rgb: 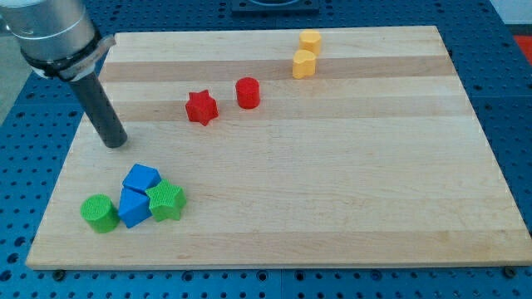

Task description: Move the red star at the center left of the board

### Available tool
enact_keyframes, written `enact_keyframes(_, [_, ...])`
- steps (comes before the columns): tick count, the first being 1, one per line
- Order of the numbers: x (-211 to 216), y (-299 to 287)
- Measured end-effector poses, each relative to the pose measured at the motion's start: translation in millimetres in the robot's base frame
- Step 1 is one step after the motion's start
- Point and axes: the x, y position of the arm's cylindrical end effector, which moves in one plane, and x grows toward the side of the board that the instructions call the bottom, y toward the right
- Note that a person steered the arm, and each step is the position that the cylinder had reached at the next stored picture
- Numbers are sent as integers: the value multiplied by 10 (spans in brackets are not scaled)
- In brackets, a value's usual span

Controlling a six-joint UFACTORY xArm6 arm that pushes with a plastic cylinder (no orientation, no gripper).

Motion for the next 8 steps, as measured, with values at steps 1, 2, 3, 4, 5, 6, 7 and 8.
enact_keyframes(1, [-14, 398])
enact_keyframes(2, [-17, 887])
enact_keyframes(3, [-46, 1334])
enact_keyframes(4, [-227, 1624])
enact_keyframes(5, [-436, 1639])
enact_keyframes(6, [-474, 1445])
enact_keyframes(7, [-517, 1126])
enact_keyframes(8, [-618, 889])
